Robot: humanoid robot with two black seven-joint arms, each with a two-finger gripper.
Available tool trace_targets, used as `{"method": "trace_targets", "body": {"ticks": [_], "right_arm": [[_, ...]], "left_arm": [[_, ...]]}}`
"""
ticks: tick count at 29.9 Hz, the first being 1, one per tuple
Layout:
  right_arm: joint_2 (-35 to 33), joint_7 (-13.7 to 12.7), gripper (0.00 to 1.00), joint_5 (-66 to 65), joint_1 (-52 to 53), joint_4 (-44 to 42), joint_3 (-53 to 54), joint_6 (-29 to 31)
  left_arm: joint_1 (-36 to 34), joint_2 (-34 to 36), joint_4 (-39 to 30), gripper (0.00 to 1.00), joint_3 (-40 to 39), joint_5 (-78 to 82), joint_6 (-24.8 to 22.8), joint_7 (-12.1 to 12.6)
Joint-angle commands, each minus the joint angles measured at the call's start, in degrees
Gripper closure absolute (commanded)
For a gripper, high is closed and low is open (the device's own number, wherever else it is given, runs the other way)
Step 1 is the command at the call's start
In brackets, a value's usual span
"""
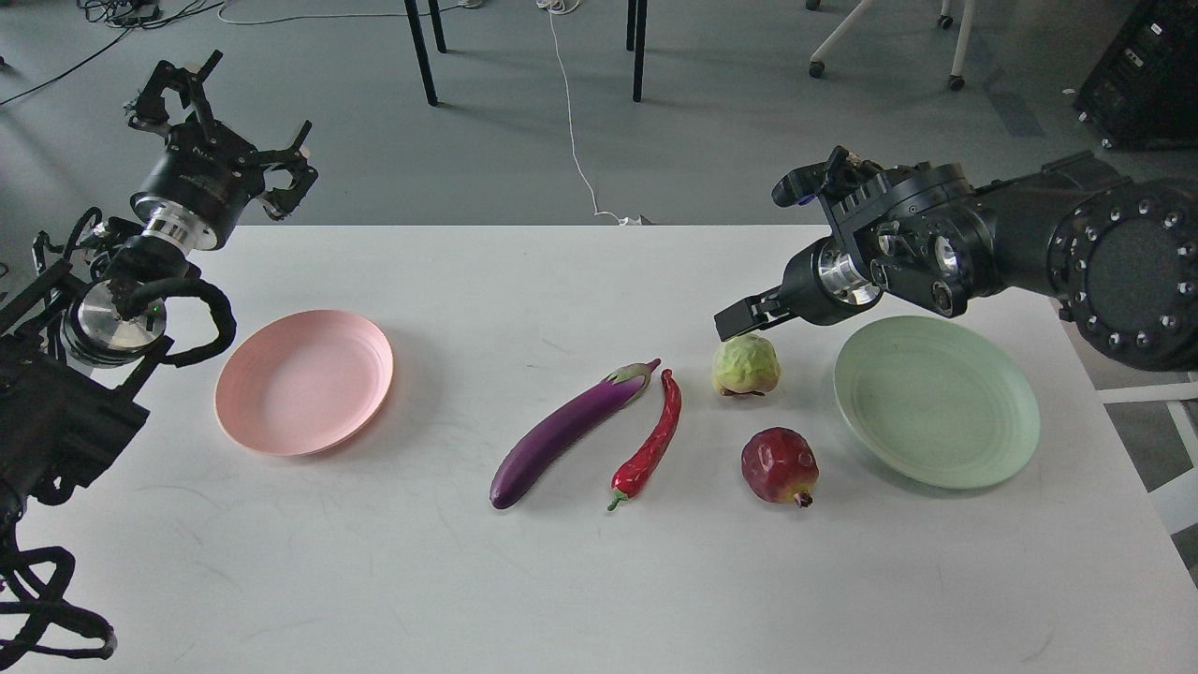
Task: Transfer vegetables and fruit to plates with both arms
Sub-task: 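Lower the right gripper and grasp the green-yellow fruit, then carry the fruit onto the green plate and release it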
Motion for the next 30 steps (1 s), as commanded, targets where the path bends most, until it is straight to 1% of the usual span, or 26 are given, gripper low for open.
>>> {"method": "trace_targets", "body": {"ticks": [1,7,11,13,14,16,19,26,30], "right_arm": [[0.0,0.0,0.02,0.1,-0.6,0.0,0.2,-0.1],[0.0,0.0,0.05,0.1,-3.5,-0.1,0.2,-0.1],[0.0,0.8,0.09,0.1,-4.9,-0.2,0.3,-1.3],[0.0,2.4,0.16,0.0,-5.1,-0.2,0.2,-2.5],[0.0,3.8,0.22,0.0,-5.5,-0.2,0.2,-3.5],[0.0,4.0,0.33,-0.2,-6.0,-0.2,0.2,-4.6],[0.0,4.0,0.43,-0.7,-6.0,-0.2,0.0,-5.2],[-0.4,4.0,0.43,-0.9,-0.1,-0.1,0.0,-5.3],[-5.6,4.0,0.42,-2.7,0.2,-0.1,-2.2,-5.2]], "left_arm": [[0.1,0.0,0.0,0.02,0.0,0.1,0.0,0.0],[0.1,0.6,0.3,0.02,0.0,0.1,-0.1,-0.1],[0.2,0.8,0.4,0.02,0.0,0.0,-1.0,-0.1],[0.5,0.8,1.0,0.02,0.0,0.0,-1.8,-0.1],[0.6,0.8,1.3,0.02,0.0,0.0,-2.1,-0.1],[0.5,0.8,1.5,0.02,0.0,0.0,-2.4,-0.1],[0.5,1.2,1.5,0.02,-0.1,0.0,-2.4,-0.1],[0.5,1.7,1.5,0.02,0.0,0.0,-2.4,-0.1],[0.5,2.6,1.5,0.02,0.0,0.0,-2.3,-0.1]]}}
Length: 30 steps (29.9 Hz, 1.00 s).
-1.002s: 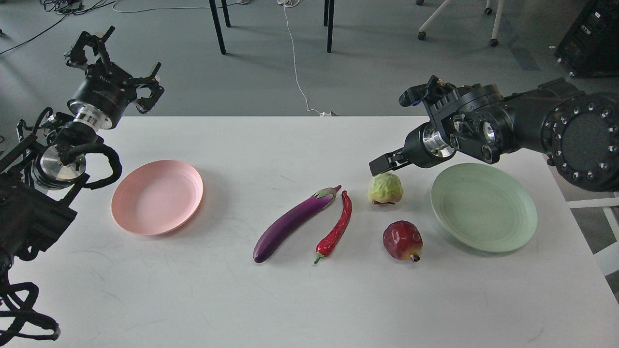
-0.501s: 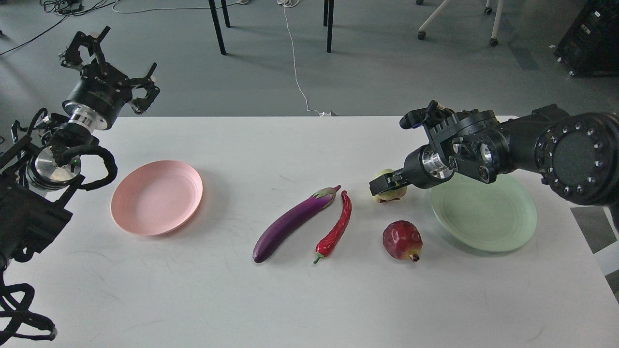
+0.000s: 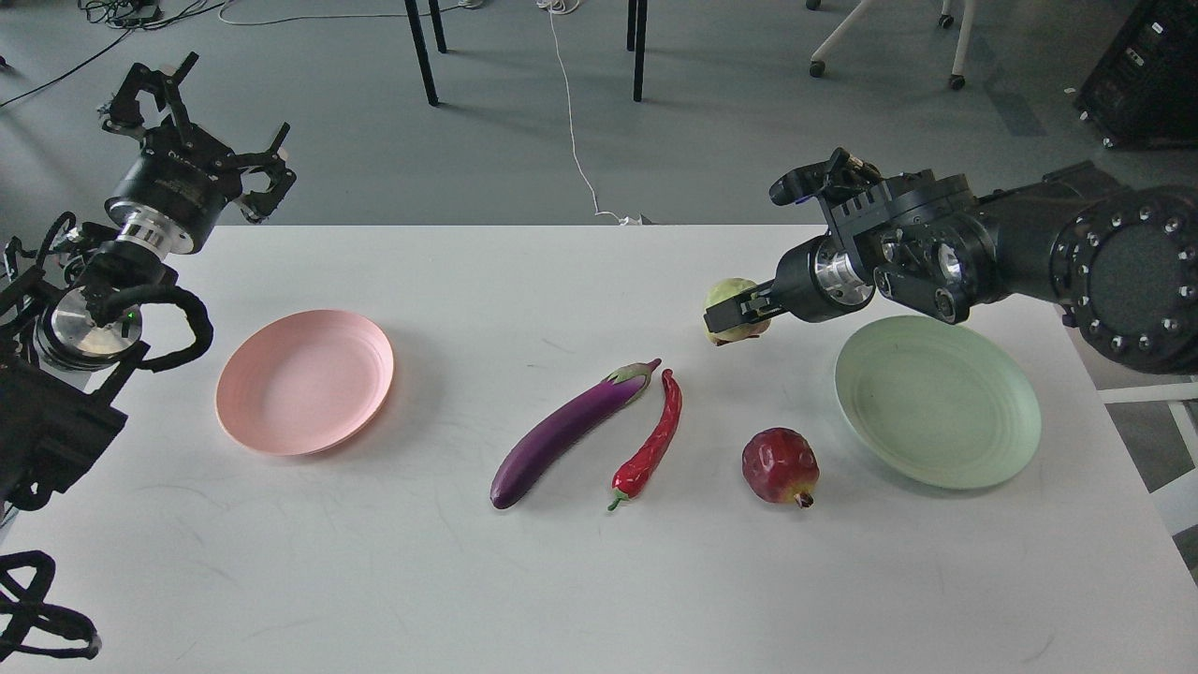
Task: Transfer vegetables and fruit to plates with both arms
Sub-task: 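Carry the fruit onto the green plate and release it, then move the right gripper to the red apple and grasp it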
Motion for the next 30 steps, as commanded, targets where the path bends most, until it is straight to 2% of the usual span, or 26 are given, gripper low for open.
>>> {"method": "trace_targets", "body": {"ticks": [1,6,13,17,22,30], "right_arm": [[-5.0,0.0,0.42,-2.8,-0.3,0.0,-2.4,0.1],[-13.9,0.0,0.42,-6.4,-6.2,-1.2,-2.5,0.0],[-19.1,0.0,0.40,-6.7,-9.5,-1.1,-2.4,-2.2],[-19.0,0.0,0.31,-6.6,-10.0,-1.2,-2.4,-4.4],[-18.8,0.0,0.07,-6.9,-10.0,-0.9,-2.9,-4.4],[-18.6,0.0,0.04,-12.0,-5.2,2.3,-3.4,-3.8]], "left_arm": [[0.0,0.8,0.0,0.02,0.0,0.0,0.1,0.0],[0.0,2.0,0.0,0.02,0.0,0.0,0.0,0.0],[0.0,1.9,0.0,0.02,0.0,-0.1,0.1,0.0],[0.0,1.7,0.0,0.02,0.0,-0.1,0.2,0.0],[0.0,1.8,0.0,0.02,0.0,-0.1,0.1,0.0],[-0.1,2.5,0.0,0.02,-0.2,-0.1,0.0,0.0]]}}
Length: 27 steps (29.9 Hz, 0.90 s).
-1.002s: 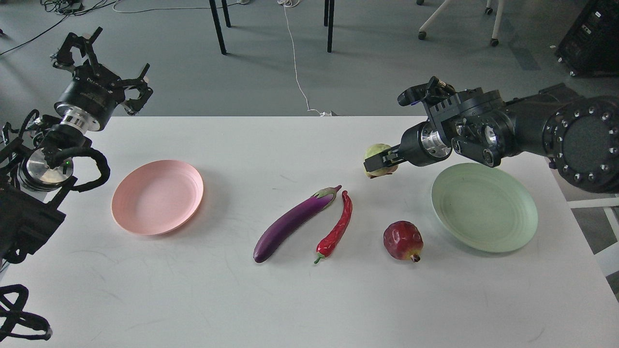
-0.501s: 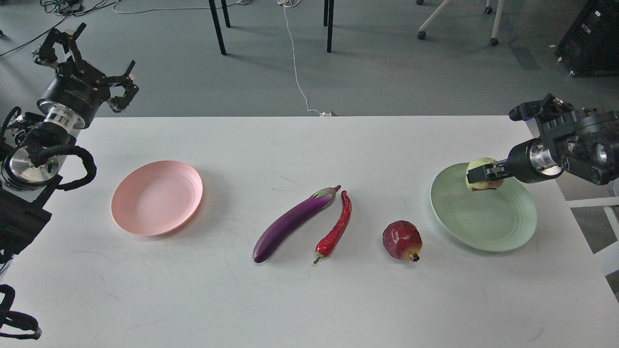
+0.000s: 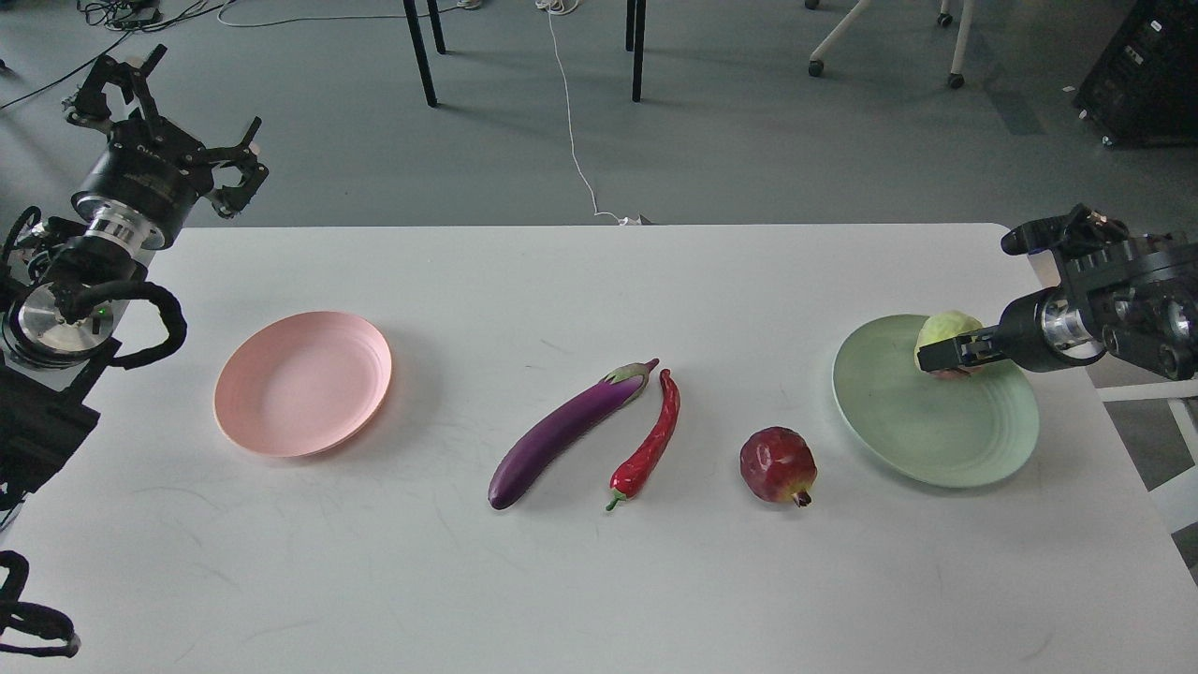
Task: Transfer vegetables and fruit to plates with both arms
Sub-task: 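Move the right gripper to the red apple and grasp it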
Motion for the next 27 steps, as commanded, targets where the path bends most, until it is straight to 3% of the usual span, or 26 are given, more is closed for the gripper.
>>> {"method": "trace_targets", "body": {"ticks": [1,11,18,27], "right_arm": [[0.3,0.0,0.04,-4.3,4.9,3.2,0.1,-0.4],[12.1,0.0,0.04,0.8,26.1,29.7,3.8,-0.7],[21.0,0.0,0.04,1.9,23.3,29.7,3.0,-0.8],[21.1,0.0,0.04,1.1,20.1,29.7,-1.6,-1.1]], "left_arm": [[0.0,0.4,0.0,0.02,0.0,0.0,0.0,-0.1],[-0.1,0.8,0.0,0.02,-0.1,0.0,0.0,-0.1],[0.1,2.6,0.0,0.02,0.0,0.0,-0.1,-0.1],[0.2,3.8,0.8,0.02,0.0,-0.1,-0.9,-0.1]]}}
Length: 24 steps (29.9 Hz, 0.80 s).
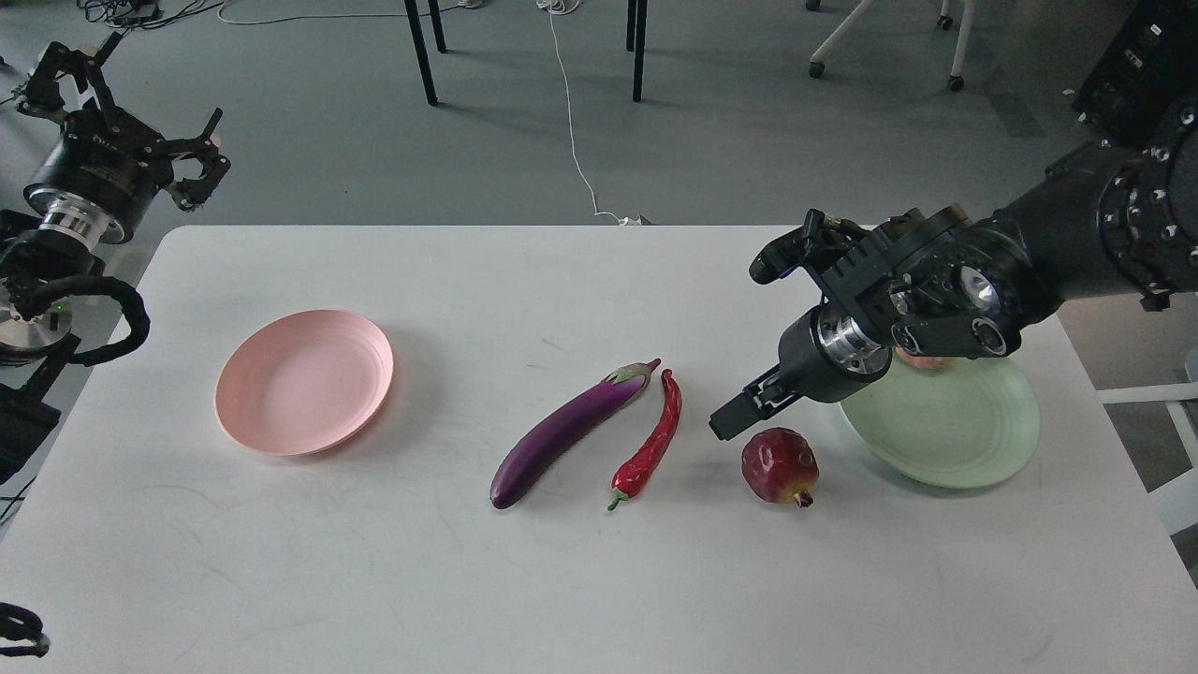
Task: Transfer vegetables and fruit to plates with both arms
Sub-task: 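Move the right gripper to the red apple and grasp it, then lift the red apple onto the green plate and release it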
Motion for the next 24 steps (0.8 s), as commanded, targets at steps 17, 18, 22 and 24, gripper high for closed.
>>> {"method": "trace_targets", "body": {"ticks": [17,18,22,24], "right_arm": [[0.0,0.0,0.24,0.3,-6.8,-0.4,-2.9,-6.8],[0.0,0.0,0.35,0.2,-6.8,-0.4,-2.9,-7.0],[0.0,0.0,0.48,0.3,-6.2,-0.1,-2.8,-9.6],[0.0,0.0,0.48,0.4,-5.7,-0.1,-2.8,-10.5]], "left_arm": [[0.2,0.2,1.2,0.02,0.0,0.0,-0.3,0.0],[0.2,0.1,1.2,0.02,0.0,0.0,-0.3,0.0],[0.2,0.1,1.2,0.02,0.0,0.0,-0.3,0.0],[0.2,0.2,1.2,0.02,0.0,-0.1,-0.3,0.0]]}}
